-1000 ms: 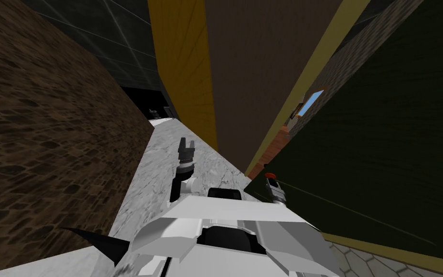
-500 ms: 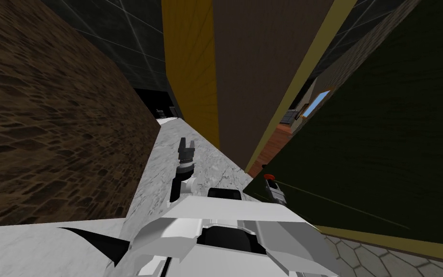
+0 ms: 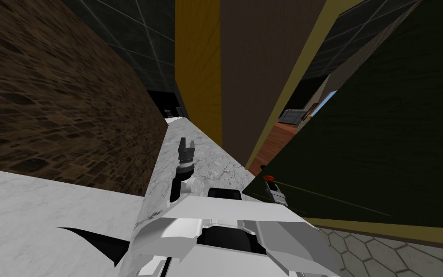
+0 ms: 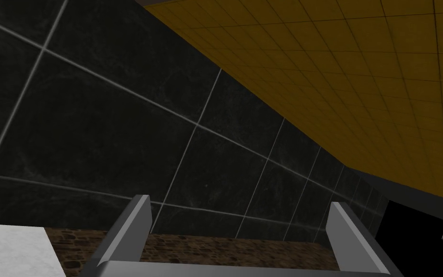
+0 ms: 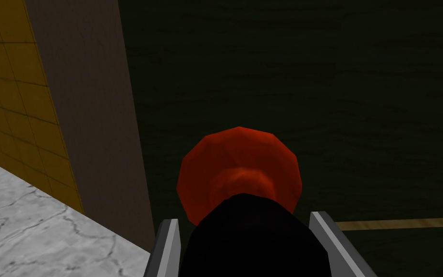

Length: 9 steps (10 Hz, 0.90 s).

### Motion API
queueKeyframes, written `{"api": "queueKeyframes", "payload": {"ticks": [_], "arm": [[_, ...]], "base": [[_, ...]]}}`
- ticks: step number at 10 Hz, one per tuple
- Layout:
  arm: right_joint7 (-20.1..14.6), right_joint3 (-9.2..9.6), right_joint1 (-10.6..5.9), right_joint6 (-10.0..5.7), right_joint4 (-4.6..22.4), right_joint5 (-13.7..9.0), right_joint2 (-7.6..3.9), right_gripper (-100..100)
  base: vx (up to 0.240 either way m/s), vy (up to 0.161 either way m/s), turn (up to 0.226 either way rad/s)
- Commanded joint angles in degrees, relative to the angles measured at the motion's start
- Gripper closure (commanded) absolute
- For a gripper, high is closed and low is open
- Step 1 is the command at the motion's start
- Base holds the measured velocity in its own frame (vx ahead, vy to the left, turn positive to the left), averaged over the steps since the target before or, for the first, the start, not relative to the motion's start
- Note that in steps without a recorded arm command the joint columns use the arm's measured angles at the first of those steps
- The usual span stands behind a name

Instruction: Pull the door open

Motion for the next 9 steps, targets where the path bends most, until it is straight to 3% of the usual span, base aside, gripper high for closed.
{"api": "queueKeyframes", "payload": {"ticks": [1,2,9], "arm": [[-0.99,1.09,0.31,-1.04,-0.05,0.63,-0.72,100],[-0.52,0.74,0.20,-0.42,-0.03,0.39,-0.36,100],[-4.55,4.64,0.07,-4.54,2.98,2.07,-2.52,100]], "base": [[-0.237,-0.046,0.094],[-0.107,-0.016,0.024],[-0.202,-0.020,0.128]]}}
